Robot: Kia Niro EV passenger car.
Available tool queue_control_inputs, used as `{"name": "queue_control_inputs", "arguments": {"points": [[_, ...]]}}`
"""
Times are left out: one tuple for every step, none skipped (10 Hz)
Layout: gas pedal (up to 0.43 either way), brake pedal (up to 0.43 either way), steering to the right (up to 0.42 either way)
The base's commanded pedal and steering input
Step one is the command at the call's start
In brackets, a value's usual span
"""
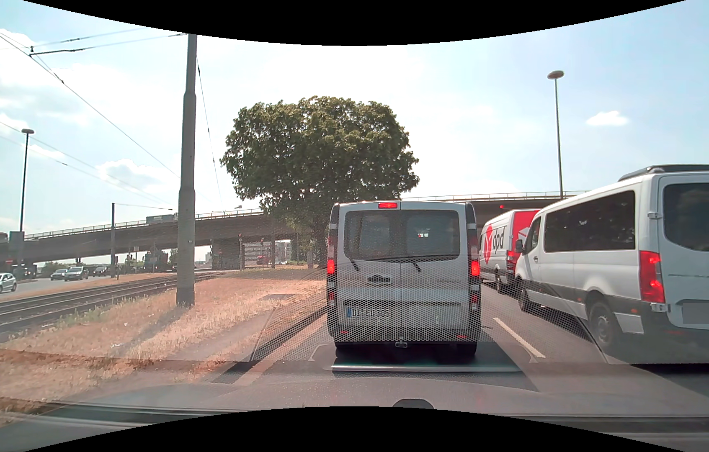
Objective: Follow the waypoints while adhering to traffic rules and regulations
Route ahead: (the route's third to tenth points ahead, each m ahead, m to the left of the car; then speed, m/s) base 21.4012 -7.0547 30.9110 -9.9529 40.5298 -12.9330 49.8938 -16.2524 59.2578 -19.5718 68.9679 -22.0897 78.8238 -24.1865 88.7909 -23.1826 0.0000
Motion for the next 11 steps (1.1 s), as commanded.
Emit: {"name": "queue_control_inputs", "arguments": {"points": [[0.000, 0.299, 0.014], [0.000, 0.299, 0.014], [0.000, 0.299, 0.014], [0.000, 0.299, 0.014], [0.000, 0.299, 0.014], [0.000, 0.299, 0.014], [0.000, 0.299, 0.014], [0.000, 0.299, 0.014], [0.000, 0.299, 0.014], [0.000, 0.299, 0.014], [0.000, 0.299, 0.014]]}}
